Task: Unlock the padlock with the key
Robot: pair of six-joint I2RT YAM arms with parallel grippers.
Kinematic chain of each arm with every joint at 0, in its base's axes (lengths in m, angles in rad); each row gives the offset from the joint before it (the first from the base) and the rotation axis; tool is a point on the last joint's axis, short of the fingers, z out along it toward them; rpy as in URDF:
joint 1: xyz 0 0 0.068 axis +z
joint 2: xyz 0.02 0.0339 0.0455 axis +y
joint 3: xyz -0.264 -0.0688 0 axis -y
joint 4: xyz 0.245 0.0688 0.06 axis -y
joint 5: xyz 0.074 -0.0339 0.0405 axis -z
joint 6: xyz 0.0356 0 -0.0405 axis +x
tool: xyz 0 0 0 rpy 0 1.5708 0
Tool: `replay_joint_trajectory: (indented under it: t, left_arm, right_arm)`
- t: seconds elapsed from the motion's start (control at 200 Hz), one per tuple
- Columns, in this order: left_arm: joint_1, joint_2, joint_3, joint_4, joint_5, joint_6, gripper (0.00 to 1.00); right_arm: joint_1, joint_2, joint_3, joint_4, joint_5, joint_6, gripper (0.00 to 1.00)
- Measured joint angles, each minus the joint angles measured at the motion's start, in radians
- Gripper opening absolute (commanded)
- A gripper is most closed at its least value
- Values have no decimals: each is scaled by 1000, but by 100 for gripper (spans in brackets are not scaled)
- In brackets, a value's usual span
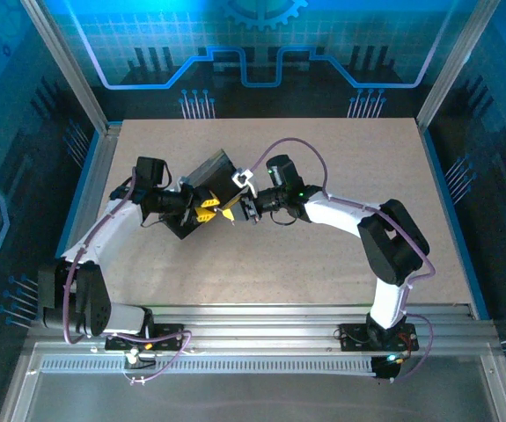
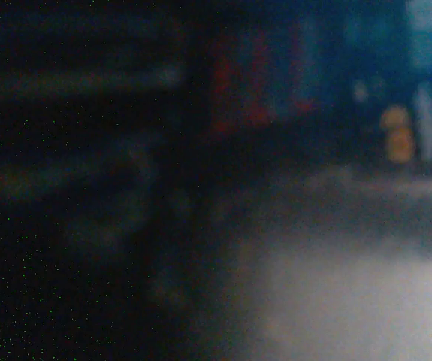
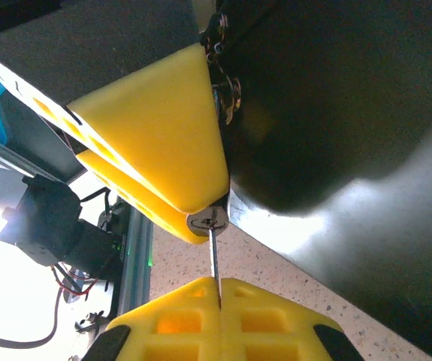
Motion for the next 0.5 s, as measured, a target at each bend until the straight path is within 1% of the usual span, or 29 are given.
replay_joint_trajectory:
  t: [0.5]
  left_arm:
    - [3,-12,-12,6,0,0,0]
  right_arm:
    - [0,0,0,7,0,0,0]
